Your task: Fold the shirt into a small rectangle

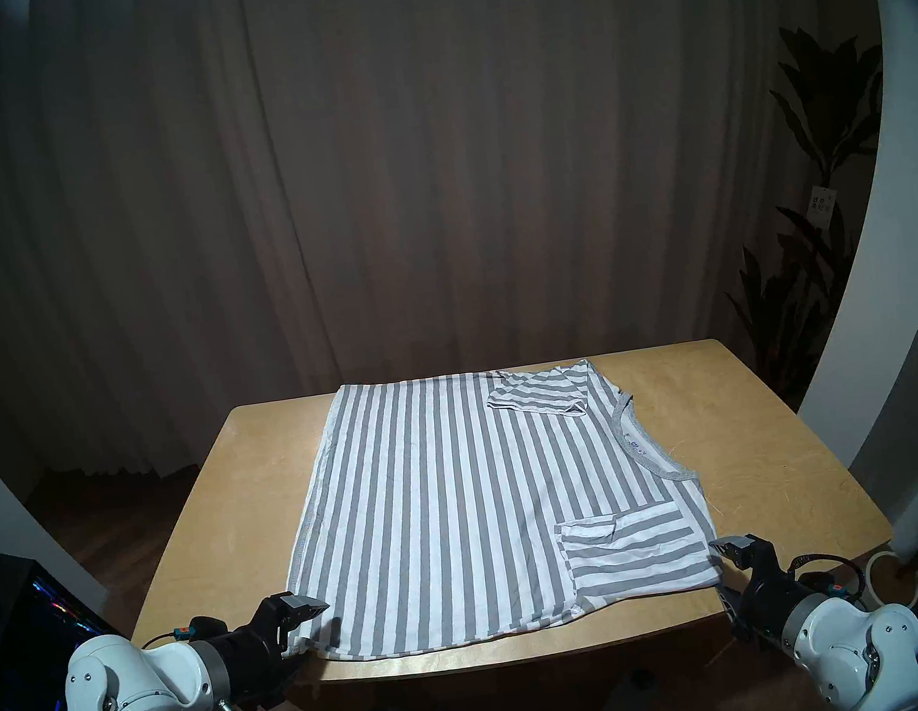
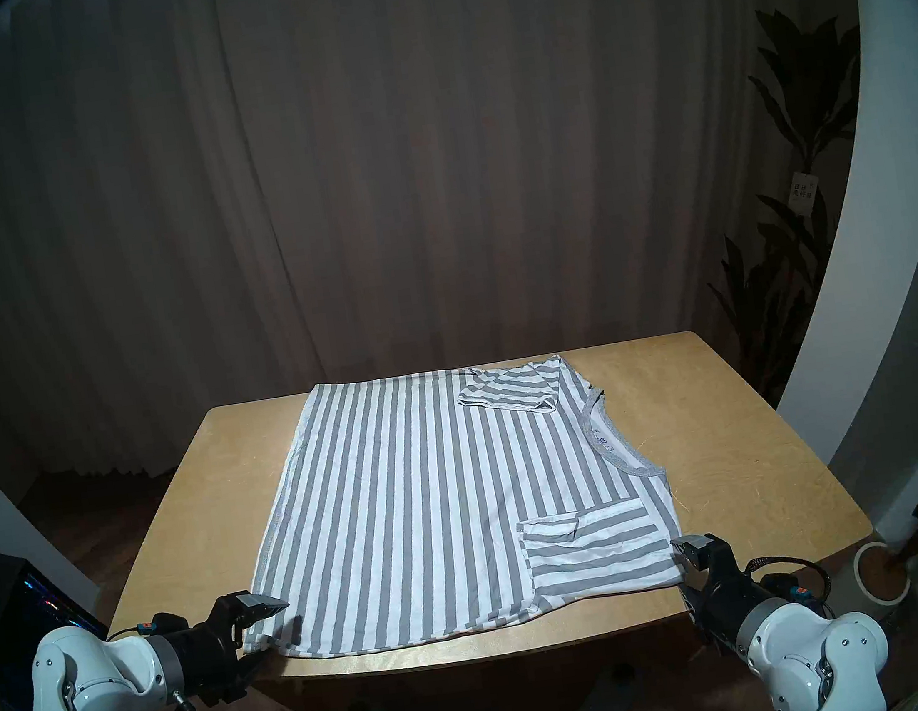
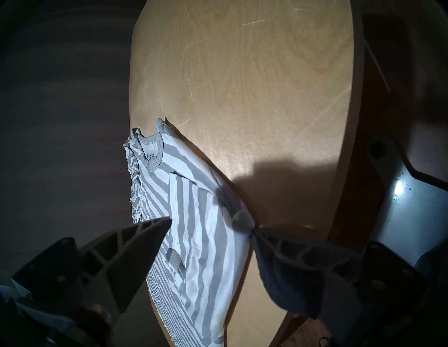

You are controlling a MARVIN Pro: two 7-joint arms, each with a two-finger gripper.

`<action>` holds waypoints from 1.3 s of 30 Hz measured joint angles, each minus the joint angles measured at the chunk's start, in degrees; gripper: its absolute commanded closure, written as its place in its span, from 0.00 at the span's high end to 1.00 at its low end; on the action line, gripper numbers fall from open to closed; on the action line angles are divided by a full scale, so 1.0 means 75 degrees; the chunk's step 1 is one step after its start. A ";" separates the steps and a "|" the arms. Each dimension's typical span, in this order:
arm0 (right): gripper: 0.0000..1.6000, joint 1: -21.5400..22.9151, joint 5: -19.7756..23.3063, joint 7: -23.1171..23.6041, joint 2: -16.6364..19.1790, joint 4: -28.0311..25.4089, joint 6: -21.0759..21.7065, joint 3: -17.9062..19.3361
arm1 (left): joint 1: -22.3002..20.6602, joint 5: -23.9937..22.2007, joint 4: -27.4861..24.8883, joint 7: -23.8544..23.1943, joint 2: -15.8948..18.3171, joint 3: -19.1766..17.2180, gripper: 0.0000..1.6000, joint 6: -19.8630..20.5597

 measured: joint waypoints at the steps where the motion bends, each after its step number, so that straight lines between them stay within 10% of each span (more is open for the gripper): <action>1: 1.00 0.0012 0.0002 0.0000 0.0017 0.0022 0.0016 0.0001 | -0.0020 0.0008 -0.0024 0.0051 -0.0006 0.0034 1.00 -0.0051; 39: 1.00 0.0740 -0.0385 -0.0868 0.0357 0.0694 -0.0075 -0.0294 | -0.0525 0.0335 -0.0115 0.0906 -0.0030 0.0761 1.00 -0.0897</action>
